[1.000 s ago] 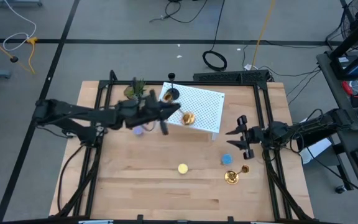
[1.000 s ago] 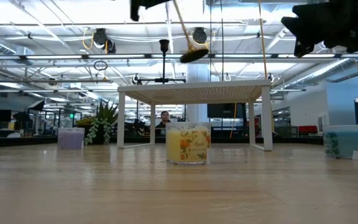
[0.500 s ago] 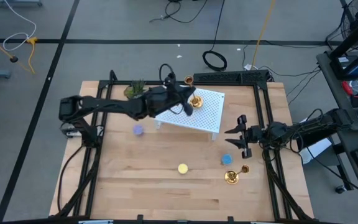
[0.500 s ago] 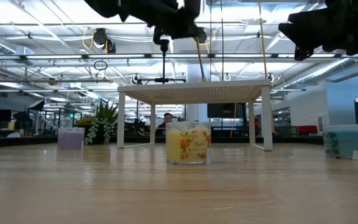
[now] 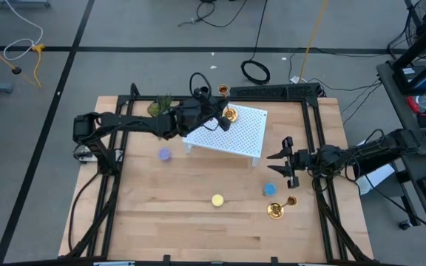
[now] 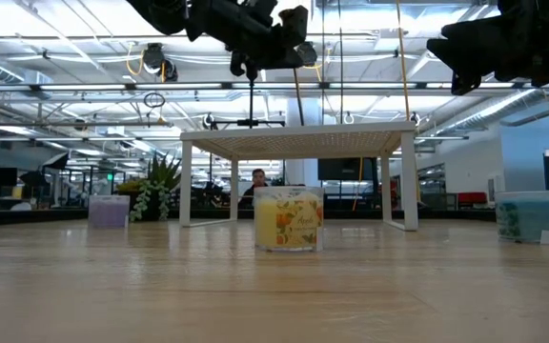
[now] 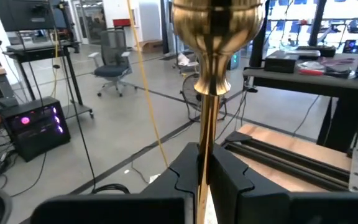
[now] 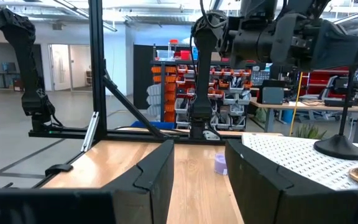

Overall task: Pick & Place candle stick holders
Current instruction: Put the golden candle holder on the shelf

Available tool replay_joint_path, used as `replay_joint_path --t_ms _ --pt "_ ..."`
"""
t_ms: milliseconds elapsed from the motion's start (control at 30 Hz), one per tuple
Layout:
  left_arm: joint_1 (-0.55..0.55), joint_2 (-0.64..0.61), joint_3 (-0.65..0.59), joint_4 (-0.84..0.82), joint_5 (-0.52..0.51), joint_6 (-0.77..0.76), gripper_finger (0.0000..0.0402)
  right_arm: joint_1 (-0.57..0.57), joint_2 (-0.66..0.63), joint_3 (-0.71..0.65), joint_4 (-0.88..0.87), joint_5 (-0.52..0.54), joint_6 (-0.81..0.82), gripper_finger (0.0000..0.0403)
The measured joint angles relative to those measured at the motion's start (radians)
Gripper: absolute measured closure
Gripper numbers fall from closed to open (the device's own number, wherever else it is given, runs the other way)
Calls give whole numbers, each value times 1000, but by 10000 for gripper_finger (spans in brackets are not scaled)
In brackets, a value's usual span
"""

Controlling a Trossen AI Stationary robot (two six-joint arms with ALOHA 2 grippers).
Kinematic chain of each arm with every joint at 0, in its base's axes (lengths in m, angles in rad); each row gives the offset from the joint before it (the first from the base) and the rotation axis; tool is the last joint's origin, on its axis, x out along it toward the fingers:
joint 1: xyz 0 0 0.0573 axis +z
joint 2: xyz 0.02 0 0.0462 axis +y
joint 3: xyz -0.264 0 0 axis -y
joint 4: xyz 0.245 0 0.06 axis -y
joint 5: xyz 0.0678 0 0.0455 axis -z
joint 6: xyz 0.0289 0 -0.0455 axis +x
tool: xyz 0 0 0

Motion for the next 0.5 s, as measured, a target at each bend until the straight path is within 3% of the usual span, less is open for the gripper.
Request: replay_joint_path --t_ms 233,500 --pt "1 -2 1 -27 -4 -39 370 0 0 0 0 0 0 264" --pt "1 -1 1 -35 -4 -42 309 0 0 0 -13 -3 -73 264"
